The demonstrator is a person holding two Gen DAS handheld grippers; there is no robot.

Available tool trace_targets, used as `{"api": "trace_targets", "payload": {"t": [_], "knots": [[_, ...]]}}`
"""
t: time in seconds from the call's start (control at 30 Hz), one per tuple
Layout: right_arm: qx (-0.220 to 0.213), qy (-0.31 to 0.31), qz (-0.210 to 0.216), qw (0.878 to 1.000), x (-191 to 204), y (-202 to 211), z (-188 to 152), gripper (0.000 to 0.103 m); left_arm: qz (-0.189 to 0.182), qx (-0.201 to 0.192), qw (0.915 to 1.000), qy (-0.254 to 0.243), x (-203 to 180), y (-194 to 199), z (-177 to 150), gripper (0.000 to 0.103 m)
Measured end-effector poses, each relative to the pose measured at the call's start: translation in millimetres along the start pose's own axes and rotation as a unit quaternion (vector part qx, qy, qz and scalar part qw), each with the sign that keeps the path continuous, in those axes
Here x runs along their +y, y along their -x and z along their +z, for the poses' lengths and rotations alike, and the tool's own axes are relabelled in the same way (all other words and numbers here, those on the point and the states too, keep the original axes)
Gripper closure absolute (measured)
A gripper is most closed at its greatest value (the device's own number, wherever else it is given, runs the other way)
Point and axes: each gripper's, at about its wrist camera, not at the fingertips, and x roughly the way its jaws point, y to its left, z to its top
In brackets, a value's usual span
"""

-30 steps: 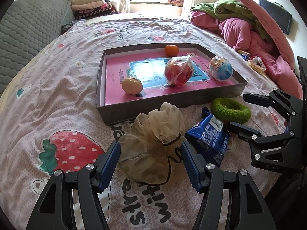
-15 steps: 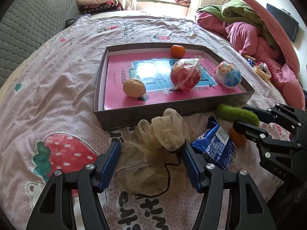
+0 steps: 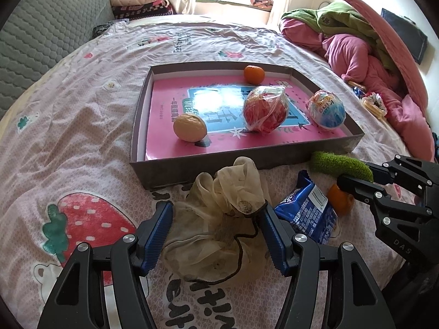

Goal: Organize objects
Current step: 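Grasp the green fuzzy ring with the right gripper while the left grasps the beige mesh pouf, then lift and carry the green ring and beige pouf over the tray with both grippers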

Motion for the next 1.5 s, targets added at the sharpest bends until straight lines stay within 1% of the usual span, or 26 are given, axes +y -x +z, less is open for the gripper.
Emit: {"api": "trace_targets", "payload": {"t": [0.1, 0.2, 0.3, 0.4, 0.53, 0.6, 0.67, 0.73, 0.77, 0.87, 1.33, 1.5], "knots": [[0.000, -0.007, 0.004, 1.000, -1.6, -0.5, -0.5, 0.082, -0.013, 0.003, 0.9998, 0.014, 3.8, -4.4, 1.8, 0.037], [0.003, -0.013, 0.010, 1.000, -3.4, -1.8, -0.2, 0.082, -0.023, 0.008, 0.9995, 0.020, 3.5, -9.0, 3.6, 0.041], [0.004, -0.017, 0.015, 1.000, -4.0, -3.4, 0.2, 0.082, -0.030, 0.010, 0.9992, 0.025, 3.8, -14.2, 5.5, 0.041], [0.005, -0.021, 0.017, 1.000, -4.8, -4.4, 0.9, 0.082, -0.033, 0.010, 0.9990, 0.028, 4.2, -18.7, 8.1, 0.045], [0.006, -0.025, 0.021, 0.999, -5.3, -6.1, 2.9, 0.082, -0.033, 0.009, 0.9990, 0.030, 1.6, -23.8, 12.1, 0.055], [0.006, -0.025, 0.021, 0.999, -5.0, -6.4, 3.1, 0.082, -0.029, 0.007, 0.9991, 0.029, -0.4, -25.9, 14.0, 0.061], [0.005, -0.028, 0.021, 0.999, -5.0, -7.0, 3.3, 0.082, -0.034, 0.006, 0.9990, 0.030, -2.4, -26.4, 15.4, 0.073], [0.004, -0.030, 0.021, 0.999, -5.0, -6.6, 3.5, 0.082, -0.040, 0.006, 0.9988, 0.029, -6.0, -25.0, 15.9, 0.080], [0.003, -0.032, 0.022, 0.999, -5.6, -6.0, 3.6, 0.082, -0.039, 0.004, 0.9989, 0.026, -8.3, -23.8, 15.8, 0.081], [-0.002, -0.038, 0.022, 0.999, -8.2, -3.8, 3.8, 0.082, -0.036, -0.003, 0.9992, 0.016, -13.6, -19.3, 15.1, 0.083], [-0.027, -0.044, 0.024, 0.998, -15.8, 10.2, 4.9, 0.084, -0.048, -0.034, 0.9982, 0.009, -21.8, 9.0, 16.0, 0.083], [-0.040, -0.052, 0.027, 0.997, -19.4, 15.9, 6.2, 0.085, -0.043, -0.046, 0.9980, 0.003, -25.6, 17.3, 17.9, 0.083]]}}
